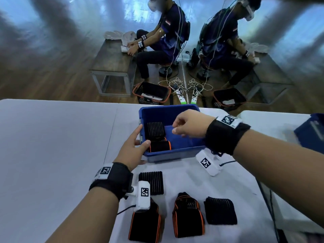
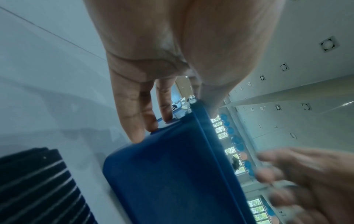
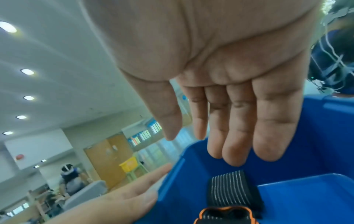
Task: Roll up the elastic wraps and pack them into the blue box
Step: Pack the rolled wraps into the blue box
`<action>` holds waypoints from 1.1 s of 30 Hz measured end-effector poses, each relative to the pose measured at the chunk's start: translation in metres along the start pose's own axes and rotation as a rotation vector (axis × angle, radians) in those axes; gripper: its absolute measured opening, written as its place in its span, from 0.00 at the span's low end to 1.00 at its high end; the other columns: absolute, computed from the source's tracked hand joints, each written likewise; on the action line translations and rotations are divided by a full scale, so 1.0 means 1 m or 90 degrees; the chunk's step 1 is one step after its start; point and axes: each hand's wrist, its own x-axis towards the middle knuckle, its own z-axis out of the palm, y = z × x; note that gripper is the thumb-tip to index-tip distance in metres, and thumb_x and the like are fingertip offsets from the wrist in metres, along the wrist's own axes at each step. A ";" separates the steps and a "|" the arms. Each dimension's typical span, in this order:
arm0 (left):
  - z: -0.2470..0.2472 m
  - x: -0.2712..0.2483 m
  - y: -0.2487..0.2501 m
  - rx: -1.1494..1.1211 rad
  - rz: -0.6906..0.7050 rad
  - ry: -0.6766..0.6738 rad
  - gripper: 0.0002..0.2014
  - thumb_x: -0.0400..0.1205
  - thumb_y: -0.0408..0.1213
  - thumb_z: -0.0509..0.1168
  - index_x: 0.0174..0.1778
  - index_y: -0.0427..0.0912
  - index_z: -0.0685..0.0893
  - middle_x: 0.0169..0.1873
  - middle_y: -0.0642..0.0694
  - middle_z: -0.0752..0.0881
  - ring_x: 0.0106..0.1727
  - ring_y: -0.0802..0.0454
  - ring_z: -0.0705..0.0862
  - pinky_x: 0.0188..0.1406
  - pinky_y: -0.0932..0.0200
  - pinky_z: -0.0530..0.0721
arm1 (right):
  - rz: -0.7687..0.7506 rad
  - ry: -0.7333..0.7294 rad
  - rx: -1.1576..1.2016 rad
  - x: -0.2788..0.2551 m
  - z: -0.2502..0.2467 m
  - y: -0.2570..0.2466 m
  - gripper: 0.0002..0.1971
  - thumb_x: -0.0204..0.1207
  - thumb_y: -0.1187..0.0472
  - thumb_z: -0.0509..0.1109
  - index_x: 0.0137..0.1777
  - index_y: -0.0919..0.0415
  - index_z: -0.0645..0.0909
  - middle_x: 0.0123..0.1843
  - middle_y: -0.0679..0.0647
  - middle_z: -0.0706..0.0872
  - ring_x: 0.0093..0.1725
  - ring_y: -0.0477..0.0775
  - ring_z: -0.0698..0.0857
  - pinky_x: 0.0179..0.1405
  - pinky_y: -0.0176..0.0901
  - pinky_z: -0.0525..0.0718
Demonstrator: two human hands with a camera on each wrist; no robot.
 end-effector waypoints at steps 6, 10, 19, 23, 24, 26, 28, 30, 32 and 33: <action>0.001 0.000 0.002 0.016 0.001 0.000 0.32 0.88 0.39 0.64 0.84 0.69 0.61 0.57 0.42 0.87 0.55 0.46 0.89 0.41 0.47 0.92 | 0.029 -0.041 0.084 -0.097 0.010 0.070 0.08 0.76 0.58 0.74 0.54 0.54 0.85 0.40 0.51 0.91 0.38 0.45 0.89 0.39 0.42 0.89; 0.001 -0.001 0.002 0.024 -0.006 0.003 0.31 0.89 0.39 0.64 0.84 0.69 0.61 0.57 0.41 0.88 0.54 0.46 0.89 0.49 0.41 0.91 | 0.096 -0.036 0.058 -0.124 0.040 0.126 0.08 0.75 0.57 0.73 0.53 0.49 0.85 0.47 0.47 0.90 0.42 0.42 0.87 0.43 0.33 0.81; 0.005 -0.001 0.004 0.025 -0.011 0.003 0.31 0.89 0.37 0.63 0.85 0.67 0.61 0.58 0.40 0.87 0.45 0.49 0.86 0.42 0.46 0.90 | 0.145 -0.136 -0.065 -0.140 0.105 0.180 0.34 0.64 0.55 0.85 0.71 0.49 0.77 0.64 0.48 0.80 0.61 0.48 0.81 0.62 0.43 0.80; 0.007 0.001 0.003 0.030 -0.020 0.012 0.31 0.89 0.37 0.63 0.84 0.68 0.61 0.60 0.38 0.87 0.45 0.49 0.87 0.43 0.44 0.90 | 0.145 -0.135 -0.064 -0.140 0.114 0.183 0.33 0.64 0.54 0.85 0.70 0.49 0.78 0.63 0.49 0.80 0.61 0.50 0.81 0.62 0.45 0.81; 0.008 0.001 0.003 0.030 -0.023 0.013 0.31 0.89 0.36 0.63 0.84 0.68 0.61 0.60 0.38 0.87 0.45 0.49 0.87 0.43 0.44 0.90 | 0.144 -0.143 -0.070 -0.141 0.114 0.183 0.33 0.64 0.54 0.84 0.69 0.50 0.78 0.62 0.49 0.80 0.60 0.50 0.81 0.62 0.46 0.81; 0.008 0.001 0.003 0.033 -0.028 0.013 0.31 0.89 0.36 0.63 0.84 0.68 0.61 0.61 0.38 0.87 0.47 0.48 0.87 0.44 0.44 0.90 | 0.142 -0.159 -0.085 -0.141 0.116 0.181 0.30 0.64 0.53 0.84 0.67 0.51 0.79 0.61 0.49 0.80 0.59 0.51 0.81 0.61 0.47 0.82; 0.008 0.000 0.004 0.037 -0.031 0.014 0.31 0.89 0.37 0.62 0.84 0.68 0.61 0.62 0.37 0.86 0.50 0.46 0.87 0.46 0.42 0.90 | 0.145 -0.168 -0.097 -0.141 0.118 0.180 0.27 0.64 0.53 0.83 0.63 0.51 0.81 0.57 0.48 0.80 0.55 0.51 0.81 0.58 0.48 0.83; 0.008 -0.001 0.004 0.039 -0.033 0.015 0.31 0.89 0.37 0.62 0.84 0.69 0.61 0.63 0.37 0.86 0.51 0.45 0.87 0.49 0.39 0.89 | 0.151 -0.171 -0.097 -0.141 0.120 0.181 0.24 0.63 0.52 0.83 0.59 0.51 0.81 0.53 0.46 0.80 0.52 0.50 0.81 0.54 0.47 0.84; 0.009 -0.001 0.005 0.041 -0.035 0.016 0.31 0.89 0.37 0.62 0.84 0.69 0.61 0.63 0.37 0.86 0.52 0.44 0.87 0.51 0.38 0.89 | 0.156 -0.170 -0.092 -0.140 0.122 0.181 0.22 0.62 0.52 0.83 0.55 0.50 0.81 0.49 0.43 0.79 0.49 0.49 0.80 0.49 0.45 0.83; 0.009 -0.002 0.005 0.042 -0.035 0.016 0.31 0.89 0.37 0.62 0.84 0.69 0.61 0.63 0.37 0.87 0.52 0.44 0.87 0.51 0.38 0.89 | 0.155 -0.171 -0.092 -0.140 0.123 0.181 0.21 0.62 0.52 0.83 0.53 0.50 0.80 0.46 0.41 0.78 0.48 0.49 0.80 0.47 0.44 0.82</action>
